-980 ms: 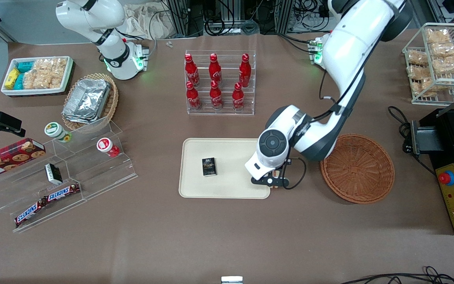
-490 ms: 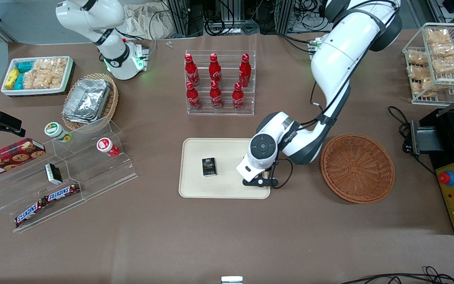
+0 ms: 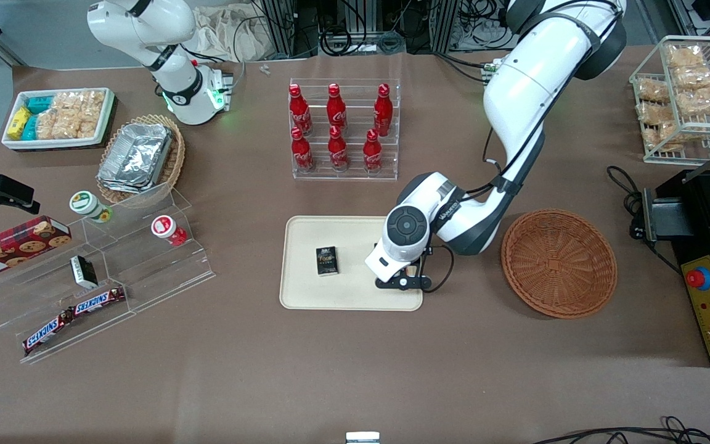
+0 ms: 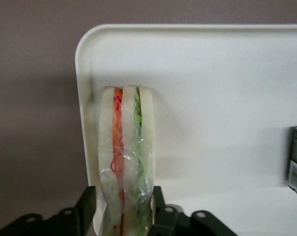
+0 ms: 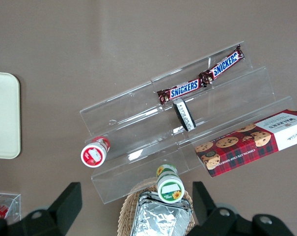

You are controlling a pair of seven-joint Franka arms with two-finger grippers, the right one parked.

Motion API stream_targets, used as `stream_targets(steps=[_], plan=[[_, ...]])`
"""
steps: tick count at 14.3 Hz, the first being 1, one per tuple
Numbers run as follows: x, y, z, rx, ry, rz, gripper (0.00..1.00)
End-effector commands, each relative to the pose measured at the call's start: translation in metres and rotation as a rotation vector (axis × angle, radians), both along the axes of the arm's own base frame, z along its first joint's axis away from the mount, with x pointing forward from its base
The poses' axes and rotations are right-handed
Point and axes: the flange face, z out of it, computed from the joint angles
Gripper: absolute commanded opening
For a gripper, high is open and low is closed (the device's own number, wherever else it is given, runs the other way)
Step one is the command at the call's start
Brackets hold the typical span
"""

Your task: Place sandwich from basket to tray

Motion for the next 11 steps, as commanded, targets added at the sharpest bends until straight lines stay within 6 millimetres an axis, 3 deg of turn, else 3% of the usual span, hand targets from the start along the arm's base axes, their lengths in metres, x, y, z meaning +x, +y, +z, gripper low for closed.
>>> stream_targets(steps=[1,4,6,8,11], plan=[[0.006,0.022,0.068,0.031,-0.015,0.030,1.00],[0.005,0.063,0.139,0.055,-0.053,0.047,1.00],[-0.007,0.107,0.179,0.034,-0.057,-0.007,1.00],[-0.011,0.169,0.210,0.024,-0.069,0.005,1.00],[-0.001,0.238,0.262,0.031,-0.051,-0.006,1.00]])
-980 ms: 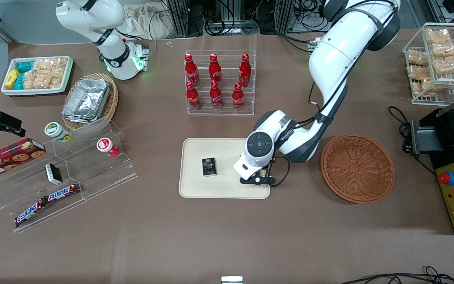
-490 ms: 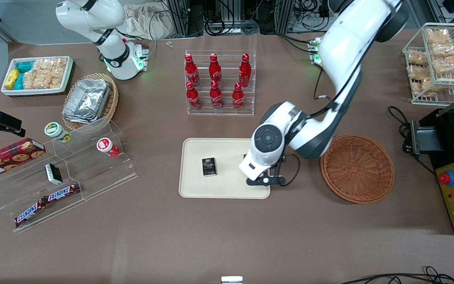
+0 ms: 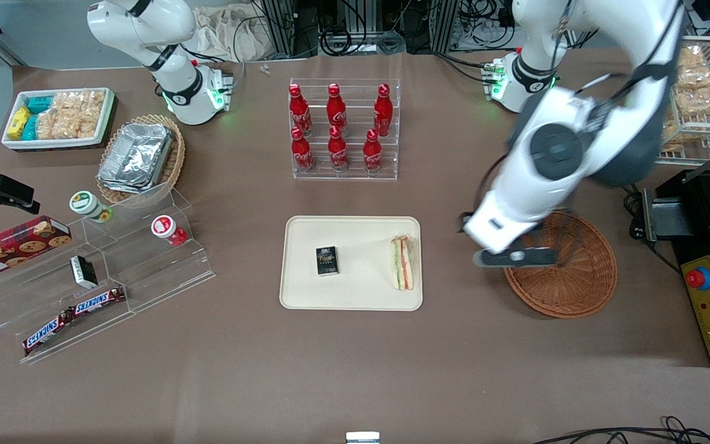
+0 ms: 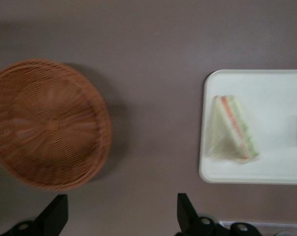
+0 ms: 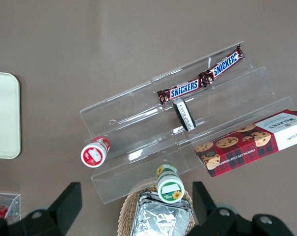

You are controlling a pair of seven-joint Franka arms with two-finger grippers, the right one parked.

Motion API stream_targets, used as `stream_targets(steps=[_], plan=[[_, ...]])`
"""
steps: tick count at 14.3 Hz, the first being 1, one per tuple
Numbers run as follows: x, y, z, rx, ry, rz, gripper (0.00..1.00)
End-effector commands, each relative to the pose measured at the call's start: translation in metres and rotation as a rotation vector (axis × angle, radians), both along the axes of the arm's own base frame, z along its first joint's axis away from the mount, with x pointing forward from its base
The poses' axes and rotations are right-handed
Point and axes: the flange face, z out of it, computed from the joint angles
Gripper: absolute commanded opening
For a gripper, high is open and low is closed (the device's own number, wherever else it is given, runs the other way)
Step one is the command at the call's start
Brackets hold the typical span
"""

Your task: Place sandwich from basket to tray

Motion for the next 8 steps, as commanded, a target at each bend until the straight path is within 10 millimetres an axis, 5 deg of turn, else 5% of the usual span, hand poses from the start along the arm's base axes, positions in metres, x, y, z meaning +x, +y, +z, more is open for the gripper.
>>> stream_targets(steps=[1,5,8], plan=[[0.003,0.057,0.043,-0.001,0.026,0.040,1.00],[0.044,0.122,0.050,-0.023,0.008,0.144,1.00],[0.045,0.122,0.058,-0.023,-0.007,0.144,1.00]])
